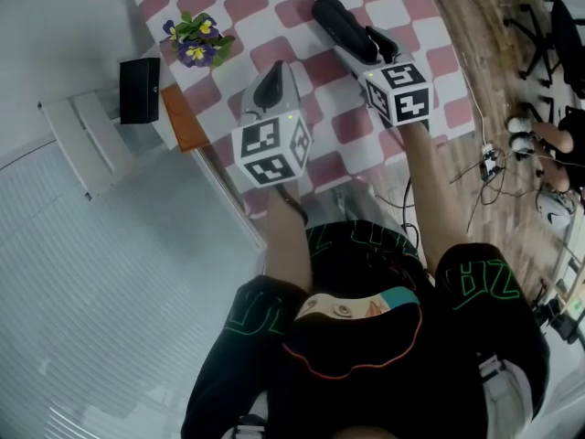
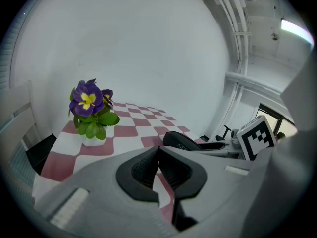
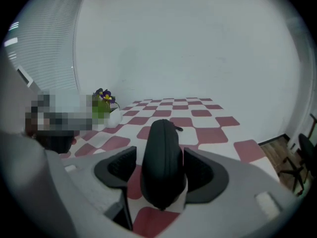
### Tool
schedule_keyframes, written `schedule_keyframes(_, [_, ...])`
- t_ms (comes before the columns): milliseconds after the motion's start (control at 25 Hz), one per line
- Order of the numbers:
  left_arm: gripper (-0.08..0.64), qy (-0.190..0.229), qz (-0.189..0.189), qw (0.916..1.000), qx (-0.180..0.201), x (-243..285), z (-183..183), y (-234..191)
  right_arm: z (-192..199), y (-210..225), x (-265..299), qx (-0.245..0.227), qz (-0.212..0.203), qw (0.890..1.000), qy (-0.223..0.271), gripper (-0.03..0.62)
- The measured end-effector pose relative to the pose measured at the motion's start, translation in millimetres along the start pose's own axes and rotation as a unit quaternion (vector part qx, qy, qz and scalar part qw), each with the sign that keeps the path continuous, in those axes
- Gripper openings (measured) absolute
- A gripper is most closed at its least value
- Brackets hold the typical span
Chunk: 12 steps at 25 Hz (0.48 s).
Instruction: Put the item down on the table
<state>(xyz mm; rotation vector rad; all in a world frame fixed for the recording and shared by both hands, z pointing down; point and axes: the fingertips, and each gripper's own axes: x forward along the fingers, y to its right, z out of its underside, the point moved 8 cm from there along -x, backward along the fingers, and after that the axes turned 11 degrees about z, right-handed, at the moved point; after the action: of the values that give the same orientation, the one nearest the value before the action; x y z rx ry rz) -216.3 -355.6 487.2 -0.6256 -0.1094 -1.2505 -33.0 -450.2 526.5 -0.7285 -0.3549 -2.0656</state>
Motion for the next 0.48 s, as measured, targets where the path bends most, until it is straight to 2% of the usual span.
schedule_keyframes(200, [0.009, 0.008, -0.001, 1.0, 0.002, -12, 6, 15, 4, 3, -26, 0.029, 0.0, 0.999, 0.017, 0.293])
schedule_keyframes(480, [0.009, 0.027, 0.003, 0.9996, 0.008, -34, 15, 51, 14, 6, -76, 0.043, -0.006, 0.998, 0.043, 0.293])
